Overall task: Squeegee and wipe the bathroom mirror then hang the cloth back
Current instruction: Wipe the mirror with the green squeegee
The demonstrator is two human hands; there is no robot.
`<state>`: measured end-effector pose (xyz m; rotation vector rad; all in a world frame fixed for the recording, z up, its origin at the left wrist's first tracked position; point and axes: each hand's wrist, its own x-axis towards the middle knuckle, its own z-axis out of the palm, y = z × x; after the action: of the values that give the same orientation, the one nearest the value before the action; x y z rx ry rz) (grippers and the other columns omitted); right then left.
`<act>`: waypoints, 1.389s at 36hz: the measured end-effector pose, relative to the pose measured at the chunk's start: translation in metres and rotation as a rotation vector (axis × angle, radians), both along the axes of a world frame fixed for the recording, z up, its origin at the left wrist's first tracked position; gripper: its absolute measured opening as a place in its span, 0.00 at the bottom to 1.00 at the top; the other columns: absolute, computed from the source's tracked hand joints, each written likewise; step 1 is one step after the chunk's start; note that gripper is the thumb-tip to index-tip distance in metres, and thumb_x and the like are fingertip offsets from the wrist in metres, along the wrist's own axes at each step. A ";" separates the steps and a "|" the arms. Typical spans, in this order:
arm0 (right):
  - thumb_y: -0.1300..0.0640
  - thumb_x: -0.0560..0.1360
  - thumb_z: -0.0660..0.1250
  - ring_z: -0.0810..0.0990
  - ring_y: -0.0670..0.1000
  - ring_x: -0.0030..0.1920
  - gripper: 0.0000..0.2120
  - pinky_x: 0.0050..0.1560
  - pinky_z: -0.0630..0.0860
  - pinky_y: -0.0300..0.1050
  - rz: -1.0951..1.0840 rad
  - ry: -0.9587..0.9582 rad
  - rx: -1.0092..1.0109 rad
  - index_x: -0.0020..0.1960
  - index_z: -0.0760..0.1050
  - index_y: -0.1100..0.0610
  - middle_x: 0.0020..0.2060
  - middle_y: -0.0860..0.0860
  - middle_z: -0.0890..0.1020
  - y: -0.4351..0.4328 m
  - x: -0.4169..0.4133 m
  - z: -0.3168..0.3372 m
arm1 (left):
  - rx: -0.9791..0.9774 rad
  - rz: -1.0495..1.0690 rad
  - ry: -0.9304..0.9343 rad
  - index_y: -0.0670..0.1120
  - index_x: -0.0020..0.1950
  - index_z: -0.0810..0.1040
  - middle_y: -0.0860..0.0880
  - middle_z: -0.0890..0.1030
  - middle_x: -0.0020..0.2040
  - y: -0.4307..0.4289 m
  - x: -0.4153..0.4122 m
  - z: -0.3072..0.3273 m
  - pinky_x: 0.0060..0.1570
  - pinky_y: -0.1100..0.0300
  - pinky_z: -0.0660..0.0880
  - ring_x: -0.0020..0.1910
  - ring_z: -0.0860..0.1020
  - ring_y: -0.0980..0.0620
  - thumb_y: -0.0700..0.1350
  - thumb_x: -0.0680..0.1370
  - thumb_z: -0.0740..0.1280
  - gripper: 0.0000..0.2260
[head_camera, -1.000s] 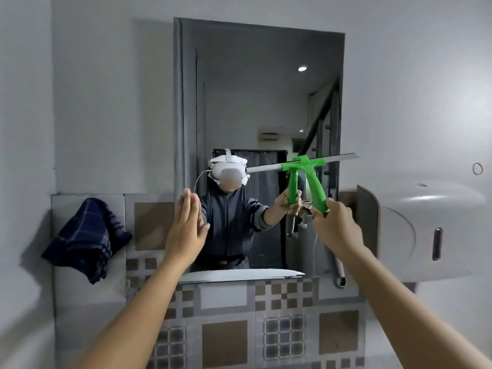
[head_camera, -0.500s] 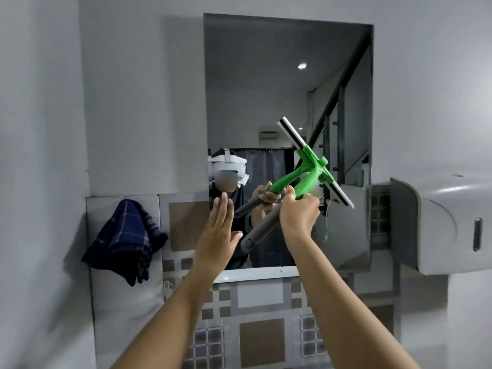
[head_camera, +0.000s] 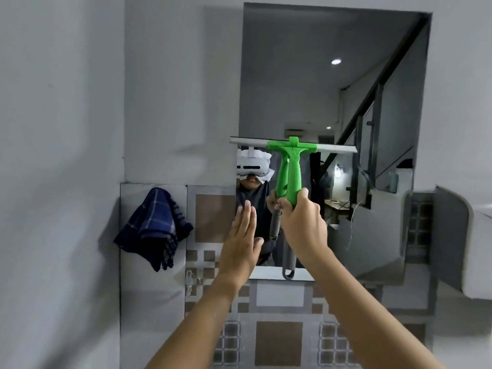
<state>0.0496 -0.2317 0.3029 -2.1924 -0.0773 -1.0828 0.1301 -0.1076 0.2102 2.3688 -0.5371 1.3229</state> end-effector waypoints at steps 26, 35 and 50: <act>0.55 0.77 0.56 0.81 0.57 0.36 0.21 0.29 0.65 0.42 -0.323 -0.179 -0.916 0.69 0.61 0.61 0.43 0.55 0.83 -0.150 -0.005 0.051 | -0.362 0.106 -0.099 0.38 0.71 0.63 0.40 0.62 0.73 -0.028 -0.015 0.018 0.67 0.57 0.57 0.72 0.60 0.42 0.38 0.78 0.61 0.21; 0.54 0.77 0.59 0.80 0.56 0.36 0.19 0.33 0.72 0.44 -0.340 -0.153 -0.876 0.66 0.64 0.58 0.41 0.54 0.82 -0.201 -0.010 0.055 | -0.293 0.095 -0.168 0.39 0.74 0.55 0.42 0.56 0.76 -0.020 -0.007 0.073 0.69 0.63 0.51 0.74 0.54 0.47 0.42 0.80 0.56 0.23; 0.55 0.78 0.59 0.79 0.62 0.44 0.16 0.35 0.66 0.47 -0.310 0.034 -0.373 0.62 0.64 0.59 0.46 0.59 0.81 -0.180 -0.007 -0.034 | 0.044 0.097 -0.252 0.41 0.75 0.50 0.47 0.48 0.77 0.004 0.015 0.159 0.66 0.68 0.46 0.75 0.46 0.52 0.44 0.80 0.56 0.26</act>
<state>0.0430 -0.4112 0.2688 -2.6197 0.0860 -1.2821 0.1454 -0.1037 0.3692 2.3022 -0.5314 1.6832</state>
